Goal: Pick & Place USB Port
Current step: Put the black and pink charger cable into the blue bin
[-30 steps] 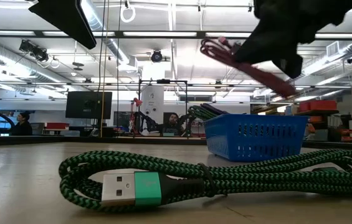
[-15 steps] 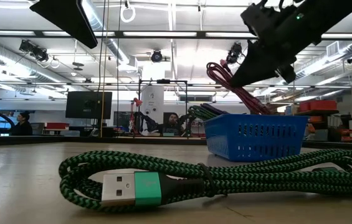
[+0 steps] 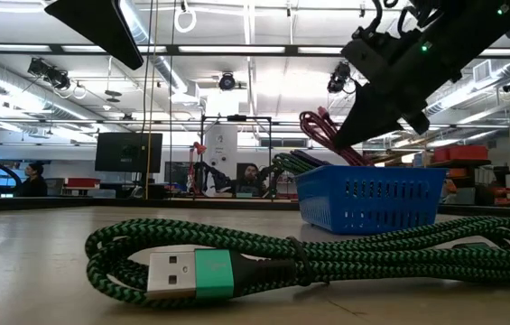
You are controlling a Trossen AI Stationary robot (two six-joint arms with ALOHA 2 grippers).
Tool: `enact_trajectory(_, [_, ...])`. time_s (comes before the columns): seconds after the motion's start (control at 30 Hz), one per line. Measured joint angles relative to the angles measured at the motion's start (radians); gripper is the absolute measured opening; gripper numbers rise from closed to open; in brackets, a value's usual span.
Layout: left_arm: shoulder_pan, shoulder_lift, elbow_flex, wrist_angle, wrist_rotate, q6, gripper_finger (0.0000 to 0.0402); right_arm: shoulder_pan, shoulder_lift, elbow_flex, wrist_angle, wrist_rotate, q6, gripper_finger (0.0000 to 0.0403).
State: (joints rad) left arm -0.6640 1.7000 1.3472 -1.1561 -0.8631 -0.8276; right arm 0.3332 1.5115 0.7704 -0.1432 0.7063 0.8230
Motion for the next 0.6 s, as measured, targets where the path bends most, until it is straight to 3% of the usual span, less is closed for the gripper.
enact_trajectory(0.47, [0.000, 0.000, 0.000, 0.005, 0.000, 0.000, 0.0085, 0.001, 0.086, 0.001, -0.003, -0.078, 0.102, 0.0000])
enact_trajectory(0.6, [0.000, 0.000, 0.000, 0.007, 0.000, 0.000, 0.0085, 0.001, 0.090, 0.001, -0.004, -0.087, 0.101, 0.0027])
